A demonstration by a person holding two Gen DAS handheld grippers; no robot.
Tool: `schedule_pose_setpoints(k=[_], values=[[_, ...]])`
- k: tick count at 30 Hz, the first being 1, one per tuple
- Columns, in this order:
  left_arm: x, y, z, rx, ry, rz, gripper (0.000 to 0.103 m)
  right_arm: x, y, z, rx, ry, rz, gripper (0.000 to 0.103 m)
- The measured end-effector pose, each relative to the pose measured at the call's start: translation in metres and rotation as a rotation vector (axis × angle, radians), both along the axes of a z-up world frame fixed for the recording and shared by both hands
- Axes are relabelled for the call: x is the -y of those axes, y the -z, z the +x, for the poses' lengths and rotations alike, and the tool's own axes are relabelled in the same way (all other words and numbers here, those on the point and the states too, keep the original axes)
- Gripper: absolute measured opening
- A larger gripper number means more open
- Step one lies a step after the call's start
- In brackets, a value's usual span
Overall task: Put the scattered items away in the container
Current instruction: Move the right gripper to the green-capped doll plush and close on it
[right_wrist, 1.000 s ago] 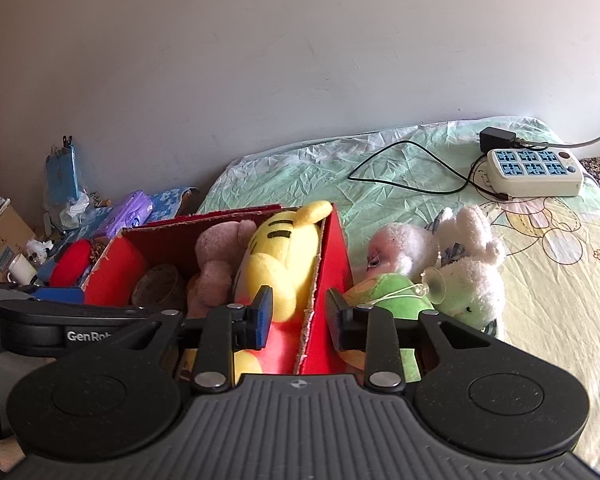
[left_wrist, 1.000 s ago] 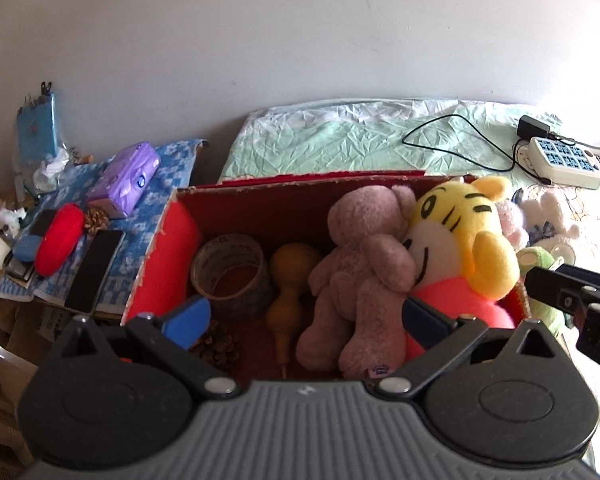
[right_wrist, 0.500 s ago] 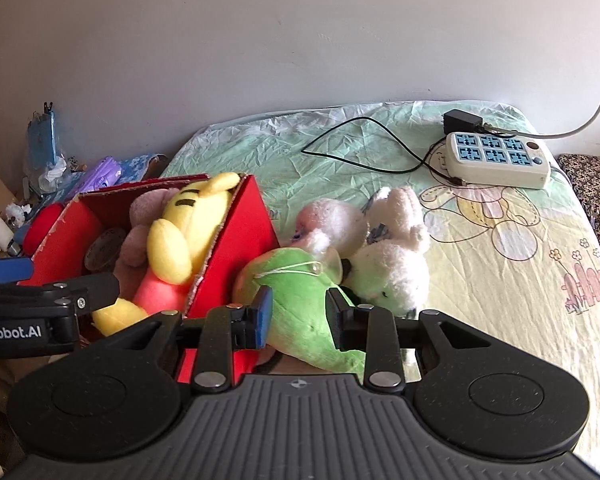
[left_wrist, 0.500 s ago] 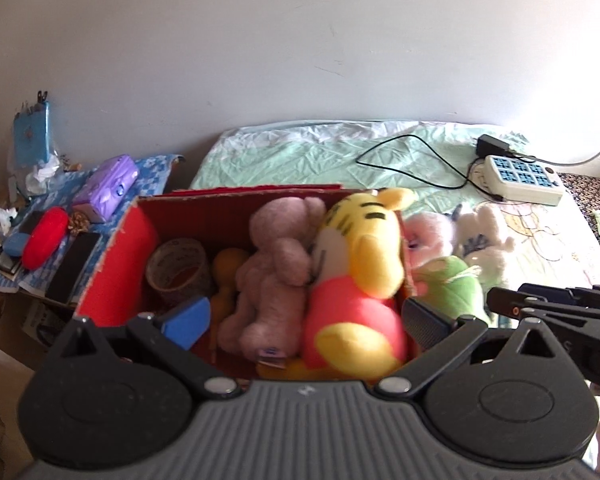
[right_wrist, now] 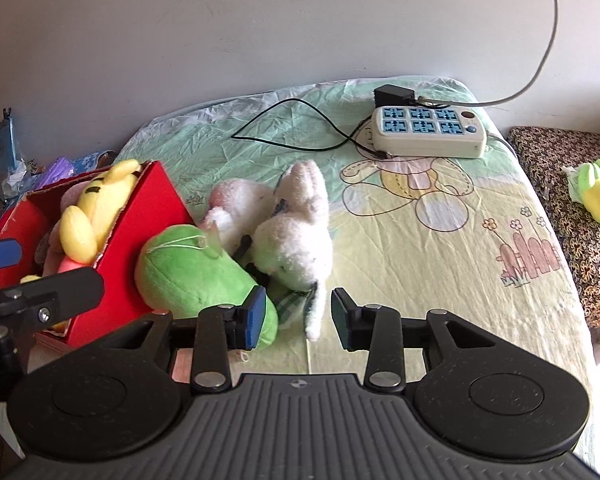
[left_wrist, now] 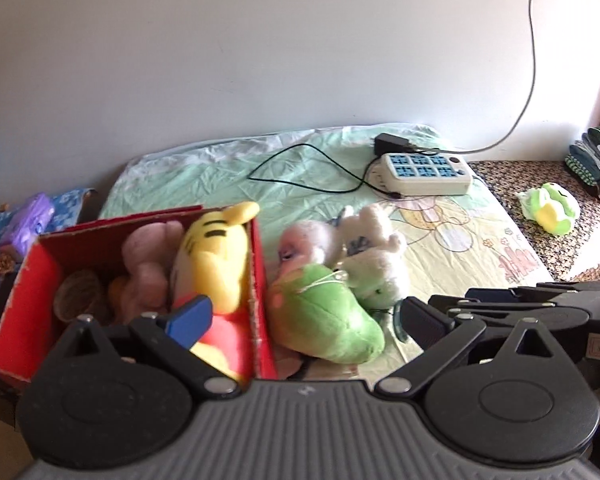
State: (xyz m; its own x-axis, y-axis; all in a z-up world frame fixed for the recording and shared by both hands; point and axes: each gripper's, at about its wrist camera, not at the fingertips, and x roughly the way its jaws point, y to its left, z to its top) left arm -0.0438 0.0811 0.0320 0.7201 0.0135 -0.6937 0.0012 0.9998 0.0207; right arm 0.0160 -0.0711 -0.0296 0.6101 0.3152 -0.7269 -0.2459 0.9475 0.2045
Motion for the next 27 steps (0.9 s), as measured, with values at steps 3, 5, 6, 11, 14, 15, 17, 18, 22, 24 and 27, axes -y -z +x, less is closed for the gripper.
schedule_pose_setpoints(k=[3,5,6,11,14,15,17,18,22,24,27], values=[[0.010,0.007,0.002,-0.017,0.049,-0.008,0.100,0.016,0.005,0.006,-0.016,0.036,0.019,0.038],[0.015,0.012,0.005,-0.030,0.075,-0.011,0.100,0.023,0.007,0.010,-0.030,0.041,0.042,0.038],[0.017,0.014,0.007,-0.040,0.087,-0.016,0.100,0.026,0.008,0.013,-0.036,0.039,0.055,0.038],[0.022,0.030,0.017,-0.107,0.136,-0.054,0.098,0.037,0.014,0.029,-0.079,-0.006,0.137,0.038],[0.023,0.040,0.017,-0.139,0.142,-0.086,0.095,0.039,0.013,0.037,-0.078,-0.035,0.131,0.038],[0.023,0.044,0.017,-0.150,0.142,-0.104,0.094,0.040,0.012,0.040,-0.076,-0.051,0.135,0.038],[0.025,0.055,0.017,-0.171,0.119,-0.122,0.094,0.041,0.011,0.044,-0.081,-0.096,0.164,0.038],[0.027,0.060,0.016,-0.181,0.111,-0.123,0.094,0.040,0.011,0.046,-0.088,-0.122,0.176,0.038],[0.037,0.069,0.010,-0.145,0.123,-0.059,0.094,0.031,0.011,0.052,-0.104,-0.217,0.179,0.038],[0.038,0.071,0.012,-0.147,0.124,-0.074,0.094,0.027,0.010,0.056,-0.110,-0.245,0.190,0.038],[0.039,0.071,0.012,-0.135,0.130,-0.105,0.096,0.016,0.003,0.066,-0.122,-0.315,0.234,0.038]])
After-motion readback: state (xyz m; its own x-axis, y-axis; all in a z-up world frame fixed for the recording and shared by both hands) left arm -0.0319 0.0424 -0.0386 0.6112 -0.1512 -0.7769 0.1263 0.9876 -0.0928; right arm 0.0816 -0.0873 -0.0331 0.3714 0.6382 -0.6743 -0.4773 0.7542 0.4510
